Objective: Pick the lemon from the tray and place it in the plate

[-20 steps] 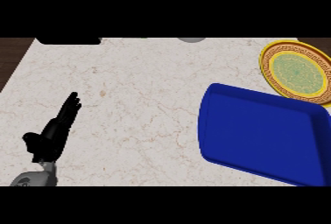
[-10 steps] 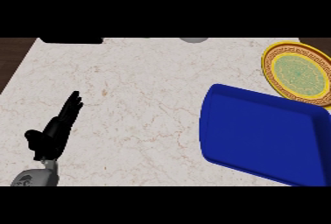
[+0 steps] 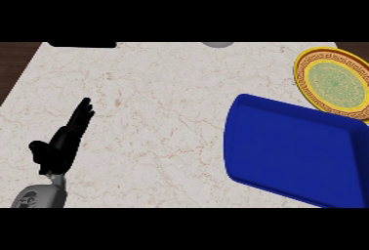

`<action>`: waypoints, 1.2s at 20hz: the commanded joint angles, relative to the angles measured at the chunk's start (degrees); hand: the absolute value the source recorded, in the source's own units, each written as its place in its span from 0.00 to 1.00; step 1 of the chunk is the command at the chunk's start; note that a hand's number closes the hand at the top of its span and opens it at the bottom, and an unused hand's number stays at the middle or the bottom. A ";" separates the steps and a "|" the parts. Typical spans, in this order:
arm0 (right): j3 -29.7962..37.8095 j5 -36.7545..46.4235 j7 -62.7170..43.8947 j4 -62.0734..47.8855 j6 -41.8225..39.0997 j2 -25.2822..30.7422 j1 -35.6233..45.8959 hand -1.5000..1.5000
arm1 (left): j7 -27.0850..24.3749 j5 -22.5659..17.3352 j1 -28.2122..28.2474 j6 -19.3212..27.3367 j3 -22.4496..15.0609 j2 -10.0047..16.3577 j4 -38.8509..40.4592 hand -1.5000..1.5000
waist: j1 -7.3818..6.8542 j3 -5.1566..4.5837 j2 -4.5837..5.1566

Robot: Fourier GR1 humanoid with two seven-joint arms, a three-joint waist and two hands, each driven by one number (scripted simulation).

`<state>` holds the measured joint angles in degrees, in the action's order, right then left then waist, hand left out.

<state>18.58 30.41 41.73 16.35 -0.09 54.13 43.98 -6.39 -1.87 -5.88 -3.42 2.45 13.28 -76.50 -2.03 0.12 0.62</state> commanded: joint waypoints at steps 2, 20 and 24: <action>-2.04 1.92 -3.14 -0.77 4.35 -8.18 4.17 1.00 | 1.45 0.69 0.25 0.40 -0.34 -0.32 -0.93 0.50 | -0.15 0.01 -0.02; 2.63 -1.03 -16.27 -10.15 10.08 -16.33 10.36 0.00 | -1.32 1.88 1.39 -0.18 -1.06 -1.71 -0.75 0.50 | -1.95 0.15 0.92; 7.04 -5.77 -15.43 -8.82 7.43 -15.32 11.56 0.00 | -0.07 0.73 -0.70 -1.38 0.65 -0.14 0.44 0.50 | -0.80 0.11 0.65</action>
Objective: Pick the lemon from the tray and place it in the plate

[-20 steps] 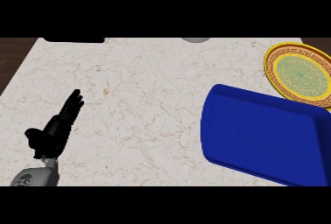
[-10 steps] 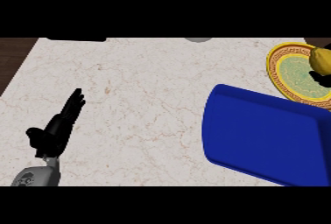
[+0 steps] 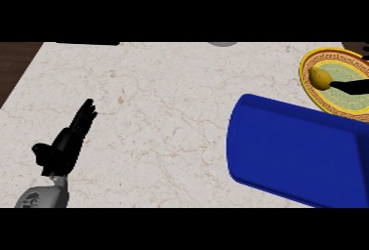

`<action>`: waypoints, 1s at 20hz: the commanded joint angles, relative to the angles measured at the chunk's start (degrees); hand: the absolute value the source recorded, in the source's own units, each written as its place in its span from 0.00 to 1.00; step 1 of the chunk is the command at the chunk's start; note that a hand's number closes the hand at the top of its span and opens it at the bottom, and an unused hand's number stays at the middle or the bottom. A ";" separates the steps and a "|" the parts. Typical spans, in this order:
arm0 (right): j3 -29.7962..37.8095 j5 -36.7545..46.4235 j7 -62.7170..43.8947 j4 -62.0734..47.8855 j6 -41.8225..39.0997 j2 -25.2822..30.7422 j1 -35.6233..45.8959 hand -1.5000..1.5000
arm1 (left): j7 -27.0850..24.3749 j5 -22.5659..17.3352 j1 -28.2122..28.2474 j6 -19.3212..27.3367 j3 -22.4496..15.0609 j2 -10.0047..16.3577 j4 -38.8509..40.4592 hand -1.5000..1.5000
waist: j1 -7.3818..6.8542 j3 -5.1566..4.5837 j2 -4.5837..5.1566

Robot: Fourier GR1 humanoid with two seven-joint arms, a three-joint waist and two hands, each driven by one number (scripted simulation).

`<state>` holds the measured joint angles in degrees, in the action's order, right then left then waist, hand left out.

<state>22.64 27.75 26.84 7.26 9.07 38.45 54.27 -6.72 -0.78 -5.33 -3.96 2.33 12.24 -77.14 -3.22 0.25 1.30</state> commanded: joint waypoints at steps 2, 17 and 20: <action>6.58 -6.69 1.01 0.51 -2.23 1.54 0.53 0.00 | -1.57 -0.28 0.48 -0.57 0.74 0.17 1.80 0.50 | 0.40 0.01 0.05; 18.18 -18.65 11.05 -0.74 -27.47 14.44 -15.78 0.00 | -2.35 -1.43 2.46 -1.51 1.35 0.24 -0.61 0.50 | 0.53 0.38 0.46; 18.02 -18.55 15.08 0.26 -30.36 14.47 -18.40 0.00 | -2.27 0.08 1.24 -0.35 0.71 -0.27 0.87 0.50 | 0.87 0.41 0.48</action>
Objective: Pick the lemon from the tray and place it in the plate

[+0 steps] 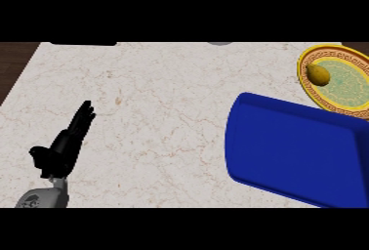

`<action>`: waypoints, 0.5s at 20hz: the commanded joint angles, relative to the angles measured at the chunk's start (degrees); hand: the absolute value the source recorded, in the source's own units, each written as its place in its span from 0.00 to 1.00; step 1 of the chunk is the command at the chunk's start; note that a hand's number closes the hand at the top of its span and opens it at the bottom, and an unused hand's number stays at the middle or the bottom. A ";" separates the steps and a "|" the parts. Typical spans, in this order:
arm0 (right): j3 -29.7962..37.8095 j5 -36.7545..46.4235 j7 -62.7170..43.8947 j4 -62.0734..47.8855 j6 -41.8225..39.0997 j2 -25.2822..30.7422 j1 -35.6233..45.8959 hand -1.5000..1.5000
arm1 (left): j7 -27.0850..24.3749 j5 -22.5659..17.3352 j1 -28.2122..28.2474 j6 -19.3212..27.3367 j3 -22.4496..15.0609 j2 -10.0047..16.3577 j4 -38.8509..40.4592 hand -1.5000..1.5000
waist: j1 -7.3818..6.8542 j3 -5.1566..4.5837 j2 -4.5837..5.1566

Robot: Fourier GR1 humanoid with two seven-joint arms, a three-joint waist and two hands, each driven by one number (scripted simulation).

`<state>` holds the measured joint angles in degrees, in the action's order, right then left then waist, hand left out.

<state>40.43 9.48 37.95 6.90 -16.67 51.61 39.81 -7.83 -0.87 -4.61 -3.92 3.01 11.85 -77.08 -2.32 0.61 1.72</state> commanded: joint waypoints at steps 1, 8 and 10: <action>-0.03 0.01 4.47 0.60 -5.70 1.86 -4.95 0.00 | -0.66 0.57 0.80 0.39 -1.05 -1.17 -0.56 0.50 | -0.19 0.13 0.02; -0.44 0.58 7.45 1.44 -6.84 2.41 -7.90 0.00 | 0.79 0.29 -1.71 0.20 -0.54 -0.82 0.67 0.50 | -0.50 0.21 0.18; -0.71 0.84 9.50 1.63 -7.41 1.68 -9.92 0.00 | 1.27 -0.38 -2.22 -0.24 0.37 0.02 0.38 0.50 | -0.21 0.26 0.09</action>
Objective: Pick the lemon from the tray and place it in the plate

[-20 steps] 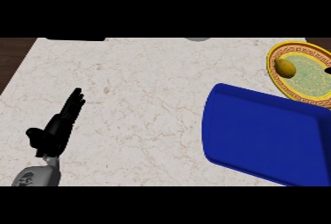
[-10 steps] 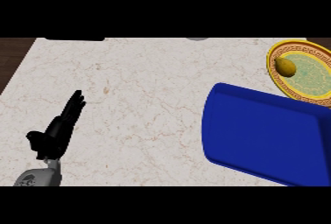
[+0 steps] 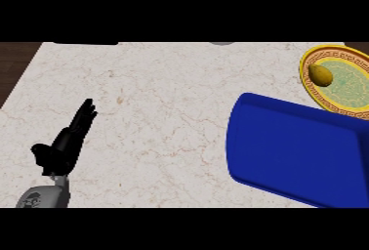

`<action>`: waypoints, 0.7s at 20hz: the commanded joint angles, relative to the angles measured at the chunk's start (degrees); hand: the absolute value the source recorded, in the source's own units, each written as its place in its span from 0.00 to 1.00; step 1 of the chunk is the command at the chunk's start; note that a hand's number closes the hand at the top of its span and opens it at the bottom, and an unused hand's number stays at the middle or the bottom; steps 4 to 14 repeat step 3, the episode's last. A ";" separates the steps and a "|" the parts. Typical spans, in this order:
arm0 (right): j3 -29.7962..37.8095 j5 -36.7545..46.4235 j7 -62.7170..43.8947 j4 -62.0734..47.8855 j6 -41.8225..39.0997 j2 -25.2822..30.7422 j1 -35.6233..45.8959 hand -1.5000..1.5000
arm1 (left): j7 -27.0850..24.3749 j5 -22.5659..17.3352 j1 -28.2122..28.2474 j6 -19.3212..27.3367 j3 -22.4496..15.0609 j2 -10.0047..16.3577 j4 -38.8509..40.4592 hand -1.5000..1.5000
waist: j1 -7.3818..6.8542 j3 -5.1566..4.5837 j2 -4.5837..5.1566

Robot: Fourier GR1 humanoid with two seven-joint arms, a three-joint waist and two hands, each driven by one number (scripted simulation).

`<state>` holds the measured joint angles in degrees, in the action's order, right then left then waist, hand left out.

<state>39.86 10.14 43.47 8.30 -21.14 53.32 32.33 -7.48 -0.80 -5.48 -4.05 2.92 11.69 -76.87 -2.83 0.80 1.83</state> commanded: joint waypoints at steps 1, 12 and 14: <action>-0.48 0.60 5.18 0.07 -1.81 -1.36 -4.04 0.00 | -0.12 0.77 0.93 0.67 -0.89 -0.89 -0.52 0.50 | -0.11 0.14 -0.02; 0.62 -0.38 5.00 0.65 -1.15 0.10 -3.42 0.00 | 0.30 0.55 -0.25 1.07 -0.38 -0.93 -0.22 0.50 | 0.09 0.15 0.01; 0.62 -0.38 5.00 0.65 -1.15 0.10 -3.42 0.00 | 0.30 0.55 -0.25 1.07 -0.38 -0.93 -0.22 0.50 | 0.09 0.15 0.01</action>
